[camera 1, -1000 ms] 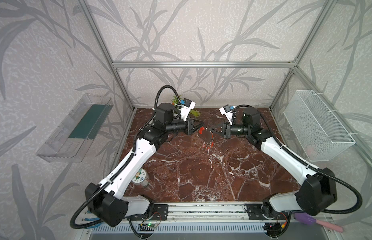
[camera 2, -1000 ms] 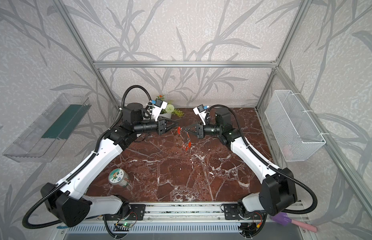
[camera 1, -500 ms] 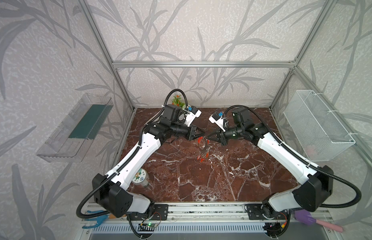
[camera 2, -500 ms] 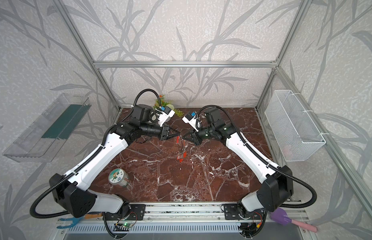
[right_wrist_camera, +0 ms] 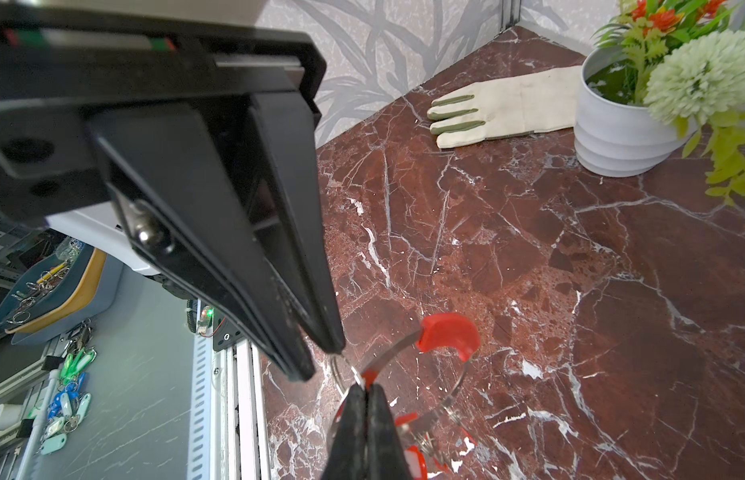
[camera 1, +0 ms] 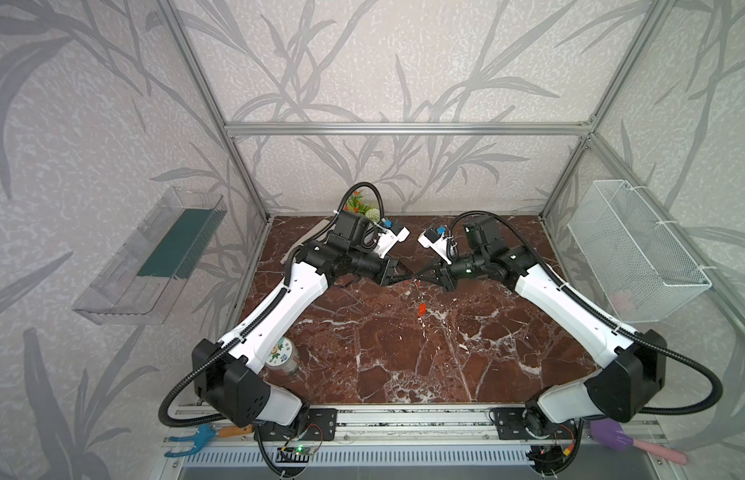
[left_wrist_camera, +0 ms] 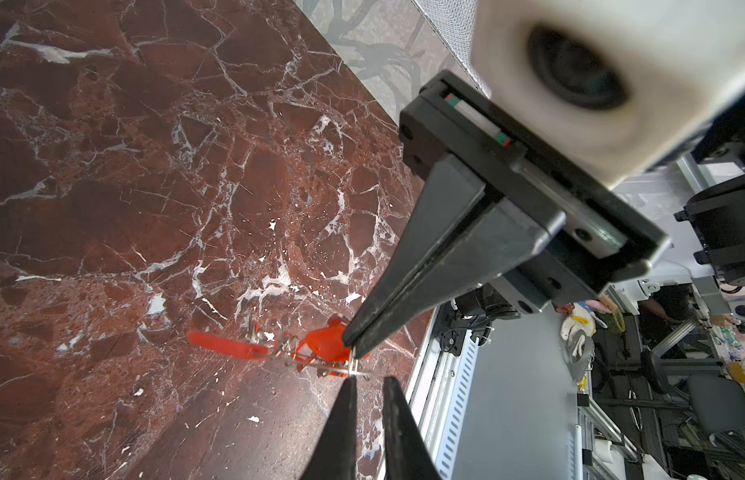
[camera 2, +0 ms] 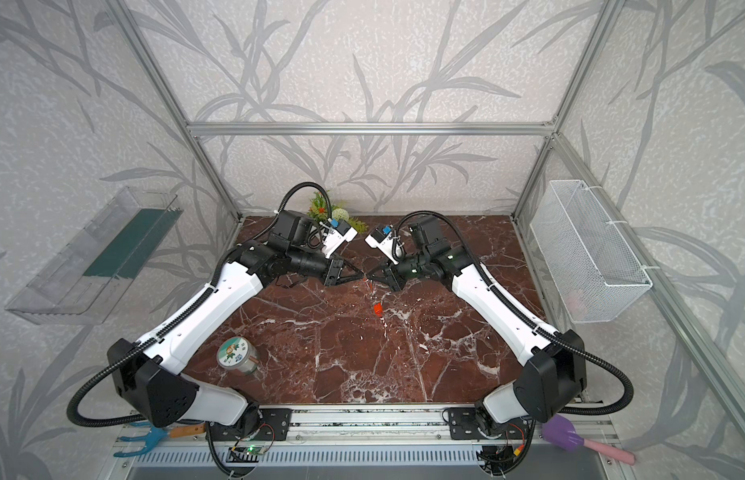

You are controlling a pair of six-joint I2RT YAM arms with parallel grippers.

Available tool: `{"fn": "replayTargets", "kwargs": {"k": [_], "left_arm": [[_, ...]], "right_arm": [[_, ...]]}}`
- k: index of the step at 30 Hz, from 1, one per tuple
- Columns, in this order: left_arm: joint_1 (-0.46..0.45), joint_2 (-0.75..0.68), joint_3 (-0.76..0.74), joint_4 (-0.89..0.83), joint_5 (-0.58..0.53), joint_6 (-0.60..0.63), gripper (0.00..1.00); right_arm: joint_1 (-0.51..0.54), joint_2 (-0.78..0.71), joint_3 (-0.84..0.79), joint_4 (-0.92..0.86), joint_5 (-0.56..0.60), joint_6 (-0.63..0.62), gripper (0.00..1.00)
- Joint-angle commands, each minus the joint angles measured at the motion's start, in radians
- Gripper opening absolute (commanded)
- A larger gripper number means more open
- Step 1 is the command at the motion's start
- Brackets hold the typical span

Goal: Put the keys on the keyring

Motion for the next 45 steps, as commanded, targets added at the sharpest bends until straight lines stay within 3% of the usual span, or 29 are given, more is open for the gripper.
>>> {"fn": "replayTargets", "kwargs": {"k": [1, 9, 19, 26, 36, 45], "left_arm": [[-0.006, 0.012, 0.038, -0.028, -0.01, 0.032, 0.16], [-0.025, 0.042, 0.054, -0.049, -0.001, 0.049, 0.13], [-0.019, 0.009, 0.063, -0.029, -0.106, 0.045, 0.1], [0.007, -0.054, -0.004, 0.052, -0.173, 0.015, 0.17], [0.003, 0.031, 0.046, -0.002, -0.048, 0.013, 0.2], [0.0, 0.033, 0.047, -0.003, -0.011, 0.019, 0.2]], "right_arm": [[0.005, -0.018, 0.027, 0.007, -0.023, -0.006, 0.0], [0.004, -0.022, 0.02, 0.012, -0.025, -0.005, 0.0], [0.006, -0.025, 0.007, 0.019, -0.001, -0.006, 0.0], [0.004, -0.037, -0.012, 0.042, 0.0, 0.0, 0.0], [0.004, -0.028, 0.0, 0.05, -0.025, 0.009, 0.0], [0.004, -0.024, -0.004, 0.048, -0.013, 0.007, 0.0]]}}
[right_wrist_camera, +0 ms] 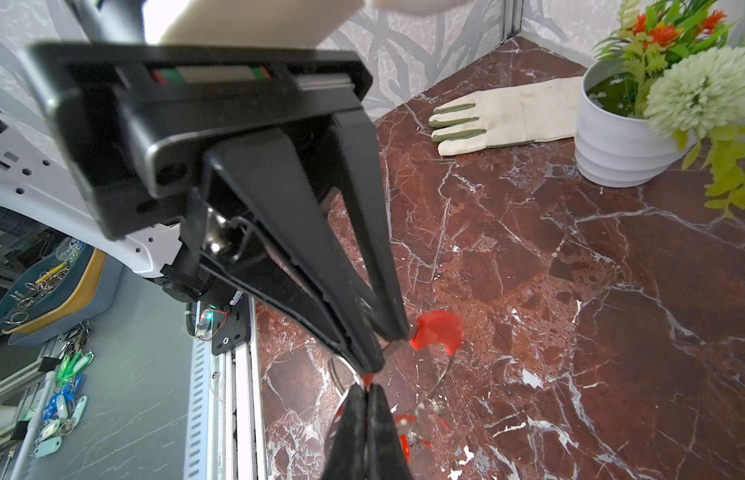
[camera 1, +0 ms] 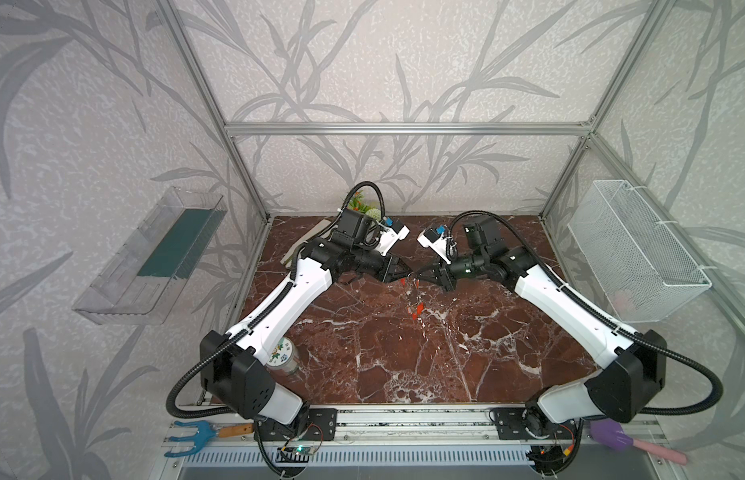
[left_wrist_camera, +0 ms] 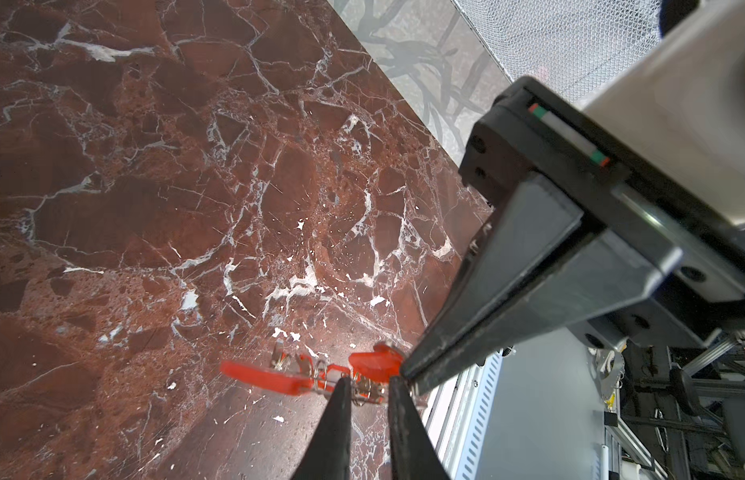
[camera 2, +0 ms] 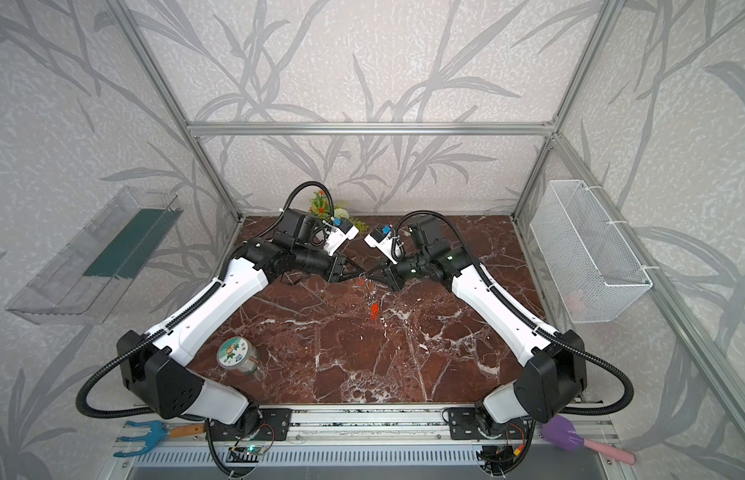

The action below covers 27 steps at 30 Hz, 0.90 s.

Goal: Put the keys on the keyring

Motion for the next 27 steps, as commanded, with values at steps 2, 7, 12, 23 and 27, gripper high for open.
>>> {"fn": "replayTargets", "kwargs": {"k": [2, 7, 12, 23, 27], "left_arm": [[-0.005, -0.007, 0.036, -0.012, 0.029, 0.009, 0.2], [0.012, -0.035, 0.024, 0.025, 0.017, -0.018, 0.18], [0.017, -0.049, 0.001, 0.057, 0.07, -0.031, 0.19], [0.005, -0.006, 0.019, -0.009, 0.081, 0.007, 0.18], [0.0, -0.001, 0.027, -0.036, 0.075, 0.028, 0.17]], "right_arm": [[0.002, -0.016, 0.005, 0.015, -0.009, 0.001, 0.0], [0.002, -0.014, 0.004, 0.013, 0.004, 0.001, 0.0], [-0.004, -0.009, 0.001, 0.018, 0.005, 0.01, 0.0], [-0.004, -0.006, 0.009, 0.022, -0.006, 0.014, 0.0], [-0.004, -0.005, 0.01, 0.022, -0.002, 0.013, 0.0]]}}
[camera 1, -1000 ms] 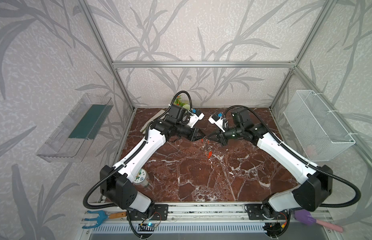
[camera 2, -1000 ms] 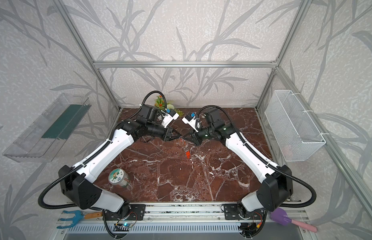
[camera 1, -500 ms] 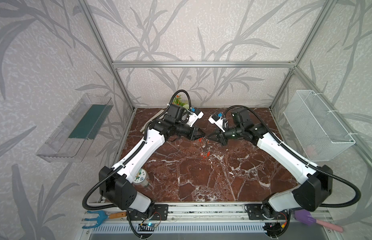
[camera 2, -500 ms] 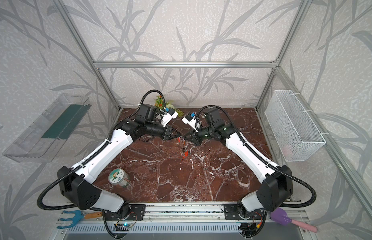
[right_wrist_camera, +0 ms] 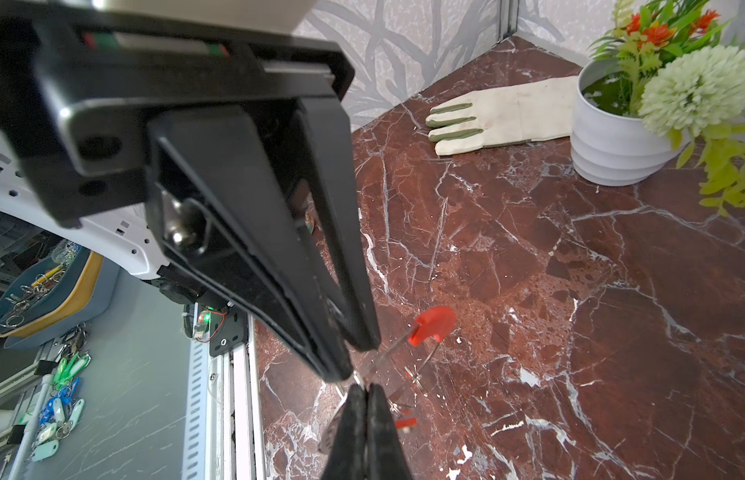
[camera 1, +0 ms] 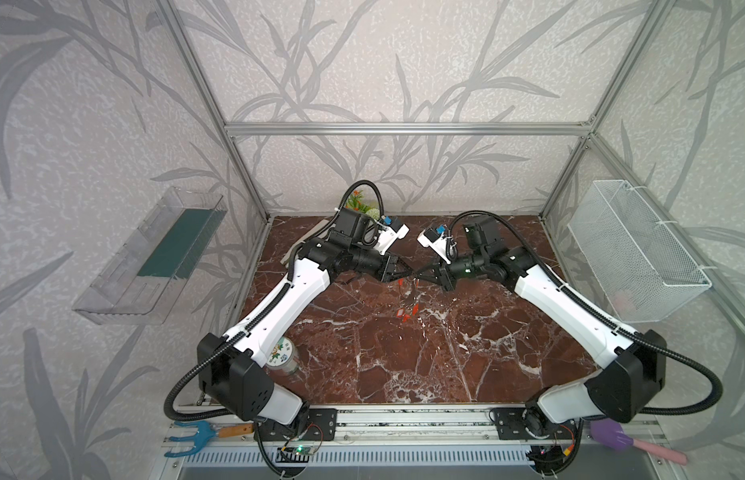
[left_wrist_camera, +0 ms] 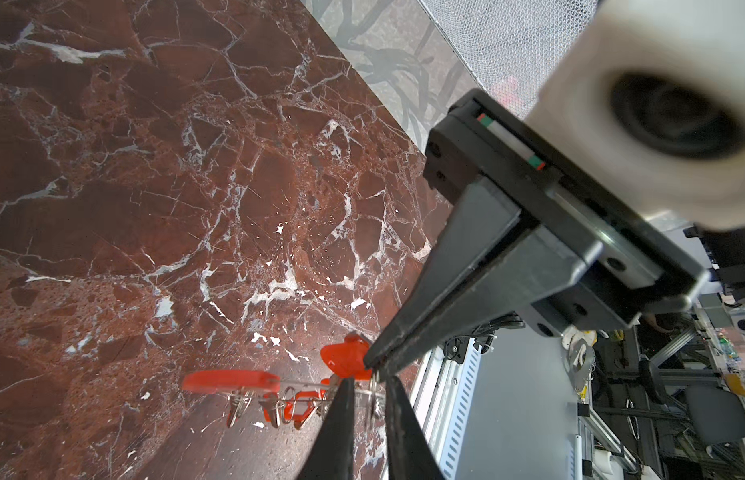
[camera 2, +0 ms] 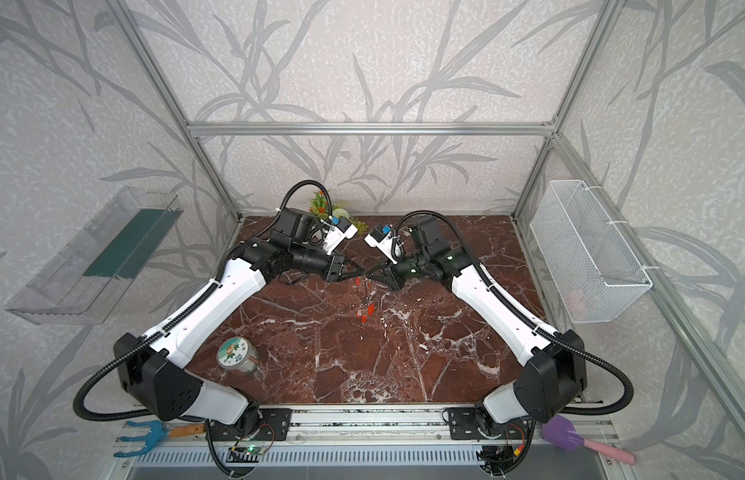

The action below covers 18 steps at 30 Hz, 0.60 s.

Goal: Put the keys on the keyring

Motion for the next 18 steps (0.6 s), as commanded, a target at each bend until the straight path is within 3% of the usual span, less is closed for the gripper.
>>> {"fn": "replayTargets", "kwargs": {"k": [1, 12, 18], "left_arm": [[-0.008, 0.011, 0.026, -0.041, 0.013, 0.046, 0.17], [-0.029, 0.032, 0.053, -0.069, -0.021, 0.06, 0.07], [-0.029, 0.021, 0.055, -0.055, -0.042, 0.05, 0.1]], "right_arm": [[-0.003, -0.005, 0.011, 0.021, -0.01, 0.009, 0.0], [-0.003, -0.01, 0.007, 0.024, -0.017, 0.009, 0.0], [-0.003, -0.018, -0.008, 0.022, -0.011, 0.003, 0.0]]}}
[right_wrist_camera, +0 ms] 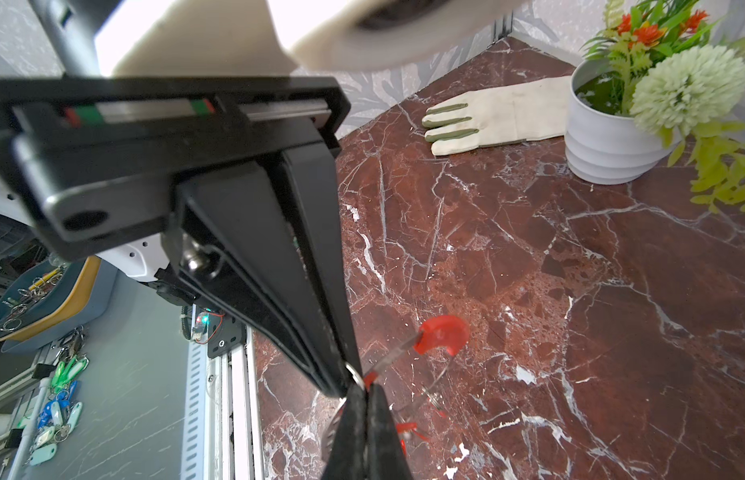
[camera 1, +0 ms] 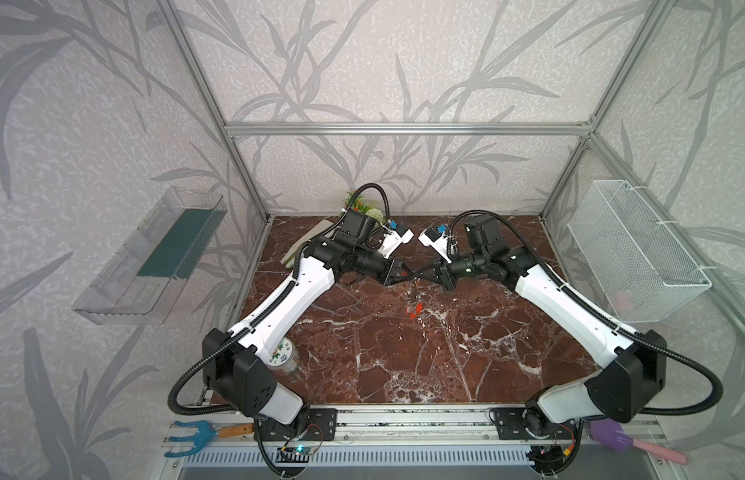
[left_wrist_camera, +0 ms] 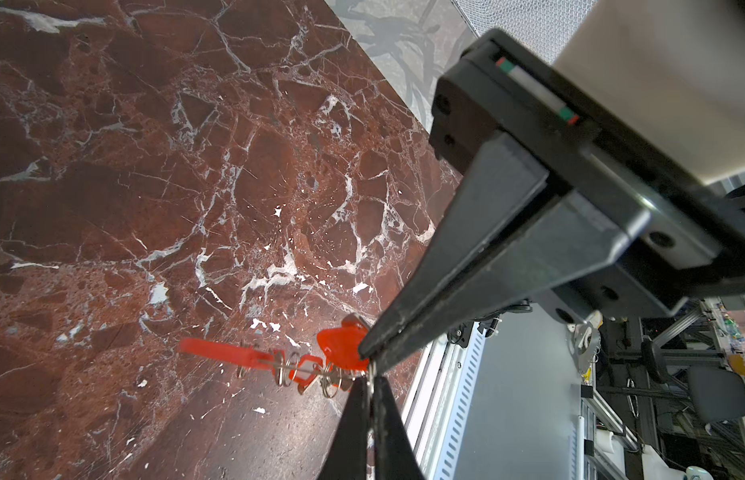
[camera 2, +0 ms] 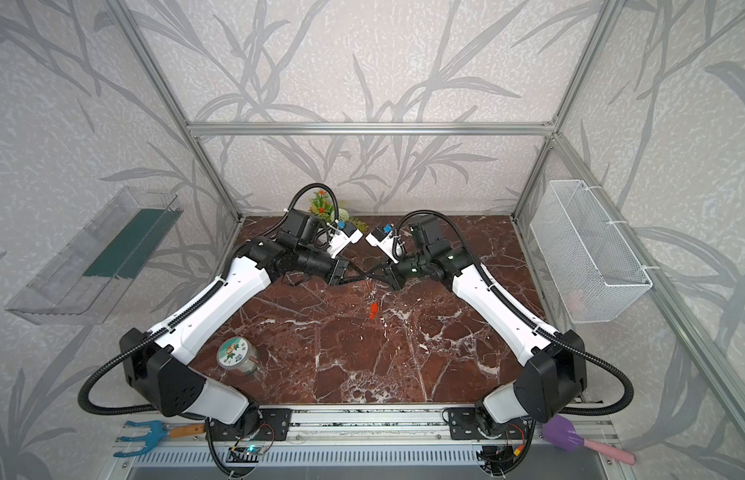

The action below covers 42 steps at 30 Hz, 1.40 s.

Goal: Put the keys on the keyring

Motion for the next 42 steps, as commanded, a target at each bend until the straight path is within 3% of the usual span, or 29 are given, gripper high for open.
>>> {"fn": "replayTargets", "kwargs": {"k": [1, 23, 27, 33, 38, 42], "left_arm": [[-0.002, -0.009, 0.032, 0.003, -0.021, 0.016, 0.1], [-0.002, 0.009, 0.027, -0.01, 0.012, 0.011, 0.12], [-0.003, 0.015, 0.029, -0.018, 0.016, 0.015, 0.01], [-0.004, 0.01, 0.021, -0.002, 0.01, 0.013, 0.0], [-0.001, -0.028, -0.021, 0.101, -0.024, -0.019, 0.0], [-0.002, -0.067, -0.053, 0.206, -0.06, -0.047, 0.0]], "right_arm": [[-0.001, -0.019, -0.008, 0.021, -0.008, -0.001, 0.0], [-0.001, -0.03, -0.013, 0.024, -0.008, 0.002, 0.0], [-0.001, -0.03, -0.013, 0.029, -0.01, 0.007, 0.0], [-0.001, -0.038, -0.022, 0.046, -0.004, 0.017, 0.0], [-0.004, -0.065, -0.042, 0.073, 0.064, 0.035, 0.24], [-0.023, -0.11, -0.079, 0.129, 0.131, 0.079, 0.31]]}}
